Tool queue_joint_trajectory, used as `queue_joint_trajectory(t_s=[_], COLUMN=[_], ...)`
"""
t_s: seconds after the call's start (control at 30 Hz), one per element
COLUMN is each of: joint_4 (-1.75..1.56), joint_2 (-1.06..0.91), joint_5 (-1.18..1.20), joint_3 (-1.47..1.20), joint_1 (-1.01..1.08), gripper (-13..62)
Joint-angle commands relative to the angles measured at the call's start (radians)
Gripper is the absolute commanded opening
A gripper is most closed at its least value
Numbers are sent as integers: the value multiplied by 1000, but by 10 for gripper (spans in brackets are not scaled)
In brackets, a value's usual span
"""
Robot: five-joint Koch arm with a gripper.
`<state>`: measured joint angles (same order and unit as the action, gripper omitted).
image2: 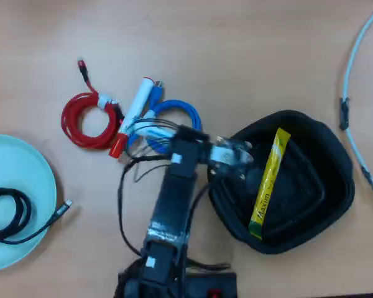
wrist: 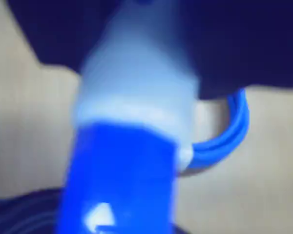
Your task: Pick up the blue pen and put it in the black bowl
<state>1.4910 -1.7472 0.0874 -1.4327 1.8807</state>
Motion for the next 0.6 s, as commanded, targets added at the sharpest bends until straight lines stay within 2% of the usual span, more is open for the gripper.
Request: queue_joint_trajectory(t_s=[0.0,0.23,0.57], joint_4=[-37,-114,-201], joint_2=[-44,-40,2], joint_5=[-66,-103,-84], joint_3=[18,-37,-57], joint_1=[94,362,614], gripper=[-72,-73,-74])
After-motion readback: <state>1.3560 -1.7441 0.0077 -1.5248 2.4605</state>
